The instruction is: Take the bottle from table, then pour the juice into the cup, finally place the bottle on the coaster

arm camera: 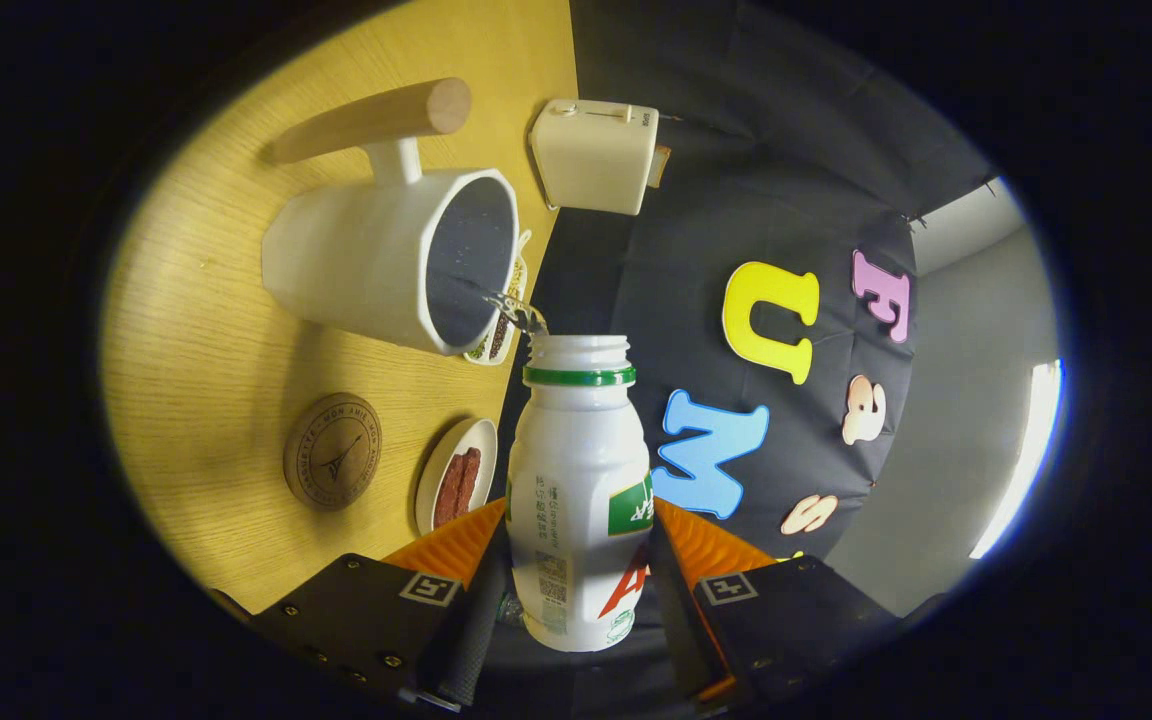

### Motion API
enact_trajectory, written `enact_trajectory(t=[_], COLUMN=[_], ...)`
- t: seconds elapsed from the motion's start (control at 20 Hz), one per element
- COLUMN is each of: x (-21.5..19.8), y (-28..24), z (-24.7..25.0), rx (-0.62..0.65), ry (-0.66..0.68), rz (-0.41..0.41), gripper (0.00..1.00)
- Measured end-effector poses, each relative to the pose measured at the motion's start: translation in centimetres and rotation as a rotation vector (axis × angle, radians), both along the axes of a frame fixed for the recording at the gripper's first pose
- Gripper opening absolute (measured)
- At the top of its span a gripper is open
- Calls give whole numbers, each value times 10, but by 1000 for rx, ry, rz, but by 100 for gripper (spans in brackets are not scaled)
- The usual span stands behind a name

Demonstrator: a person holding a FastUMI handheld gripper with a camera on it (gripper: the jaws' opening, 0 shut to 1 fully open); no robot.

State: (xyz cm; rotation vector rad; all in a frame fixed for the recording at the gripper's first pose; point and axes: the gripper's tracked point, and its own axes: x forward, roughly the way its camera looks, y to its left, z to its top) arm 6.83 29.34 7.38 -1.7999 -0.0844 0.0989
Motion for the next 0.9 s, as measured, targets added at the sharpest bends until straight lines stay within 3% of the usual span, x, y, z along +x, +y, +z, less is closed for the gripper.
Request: enact_trajectory(t=[0.9], x=[0], y=[-1], z=[3], rx=[-83], ry=[-5], rz=[-13], gripper=[72])
